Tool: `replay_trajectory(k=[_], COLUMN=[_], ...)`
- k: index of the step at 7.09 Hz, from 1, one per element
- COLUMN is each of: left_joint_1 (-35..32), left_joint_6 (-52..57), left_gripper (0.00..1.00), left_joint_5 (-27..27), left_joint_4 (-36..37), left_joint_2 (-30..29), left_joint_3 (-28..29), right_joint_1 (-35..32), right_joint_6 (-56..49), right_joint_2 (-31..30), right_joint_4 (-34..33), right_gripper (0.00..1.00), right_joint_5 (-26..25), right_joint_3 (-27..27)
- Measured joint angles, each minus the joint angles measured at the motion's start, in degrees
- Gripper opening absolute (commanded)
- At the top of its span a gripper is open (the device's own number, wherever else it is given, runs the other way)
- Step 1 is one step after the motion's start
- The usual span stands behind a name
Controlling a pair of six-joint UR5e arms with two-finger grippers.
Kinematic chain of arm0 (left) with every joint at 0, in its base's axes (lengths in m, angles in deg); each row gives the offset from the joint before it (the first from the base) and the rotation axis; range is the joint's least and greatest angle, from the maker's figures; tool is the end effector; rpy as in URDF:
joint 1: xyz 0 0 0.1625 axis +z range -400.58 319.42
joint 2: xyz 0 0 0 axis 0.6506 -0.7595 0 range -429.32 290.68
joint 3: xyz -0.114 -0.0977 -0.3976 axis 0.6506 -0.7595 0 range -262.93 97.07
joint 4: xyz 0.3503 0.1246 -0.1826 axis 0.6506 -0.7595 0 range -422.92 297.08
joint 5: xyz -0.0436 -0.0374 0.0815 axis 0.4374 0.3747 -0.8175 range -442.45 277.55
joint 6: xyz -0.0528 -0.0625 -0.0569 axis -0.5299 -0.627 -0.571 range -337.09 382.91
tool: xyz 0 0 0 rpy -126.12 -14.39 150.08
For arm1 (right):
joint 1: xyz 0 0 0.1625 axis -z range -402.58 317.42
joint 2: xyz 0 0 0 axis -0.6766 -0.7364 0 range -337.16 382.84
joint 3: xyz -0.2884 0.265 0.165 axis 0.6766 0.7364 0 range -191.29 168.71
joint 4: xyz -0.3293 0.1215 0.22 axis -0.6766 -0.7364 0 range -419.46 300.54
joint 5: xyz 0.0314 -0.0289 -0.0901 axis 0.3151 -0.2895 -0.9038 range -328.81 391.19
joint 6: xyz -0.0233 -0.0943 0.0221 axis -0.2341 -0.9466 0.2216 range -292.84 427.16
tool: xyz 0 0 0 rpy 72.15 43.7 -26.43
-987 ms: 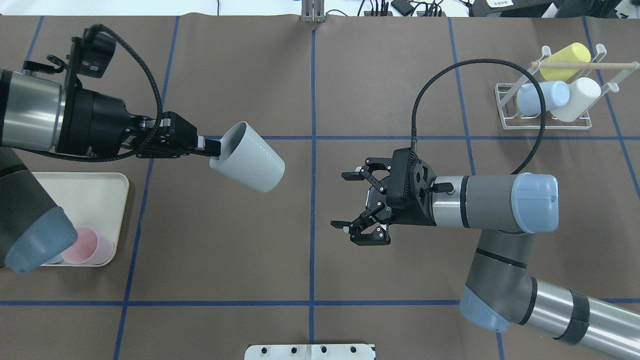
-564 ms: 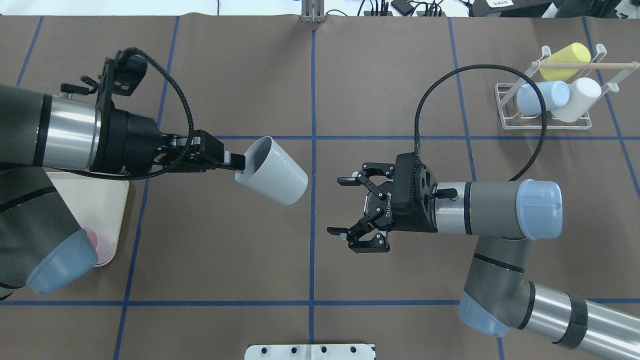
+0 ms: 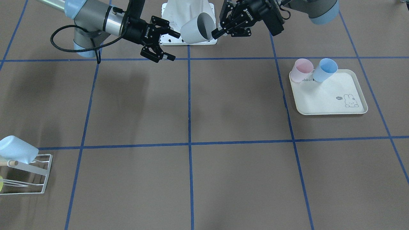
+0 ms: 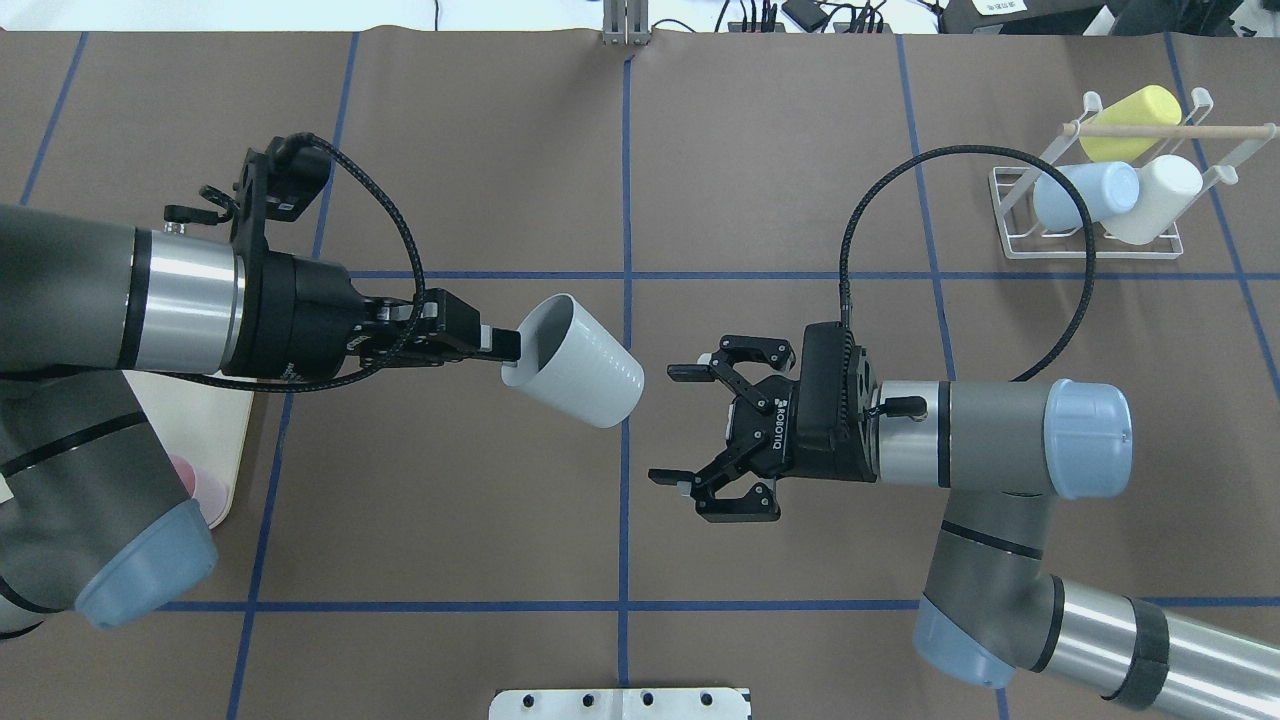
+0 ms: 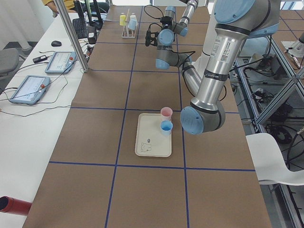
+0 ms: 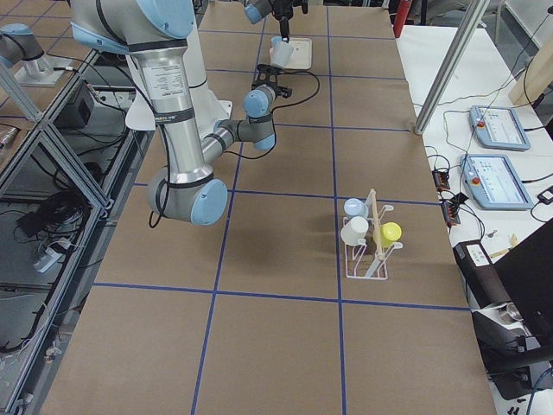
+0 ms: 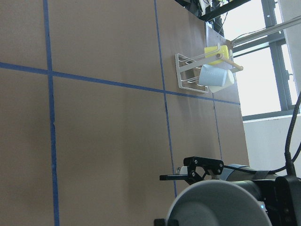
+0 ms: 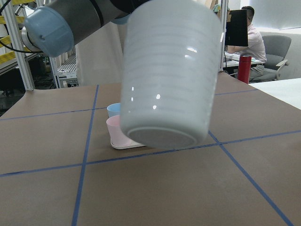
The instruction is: Transfer IKEA cup to right arm and place on rack
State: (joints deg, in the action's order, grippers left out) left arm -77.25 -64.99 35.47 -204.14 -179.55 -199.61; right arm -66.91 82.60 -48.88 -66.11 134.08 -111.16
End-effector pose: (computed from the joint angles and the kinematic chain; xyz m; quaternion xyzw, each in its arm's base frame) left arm 0.3397 -0.3610 0.1637 0.0942 0.7440 -0.0149 0.6613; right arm -0.4397 -0.3208 0.2526 0.5830 -0.5820 -0.3214 0.4670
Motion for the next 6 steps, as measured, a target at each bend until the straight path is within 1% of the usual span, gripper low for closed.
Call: replay_trajectory(k=[2, 4, 6], left_joint_1=[2.05, 3.51, 5.5], left_joint_6=[-0.01, -1.27, -2.14], left_gripper=[0.0, 0.0, 0.0], left_joint_5=[-2.2, -3.74, -6.43], left_joint_4=[0.04, 0.04, 0.06], left_joint_2=[-0.29, -0.85, -1.04], left_joint_3=[0.1, 0.19, 0.37], right_joint_1=[0.44, 0.5, 0.55], right_joint_6=[0.02, 0.11, 0.15], right_joint_2=[0.0, 0.01, 0.07], right_joint_4=[1.18, 1.43, 1.46], right_gripper=[0.98, 0.97, 0.96], right_joint_5=[-0.42, -0.48, -0.49], right_joint_3=[0.02, -0.08, -0.28])
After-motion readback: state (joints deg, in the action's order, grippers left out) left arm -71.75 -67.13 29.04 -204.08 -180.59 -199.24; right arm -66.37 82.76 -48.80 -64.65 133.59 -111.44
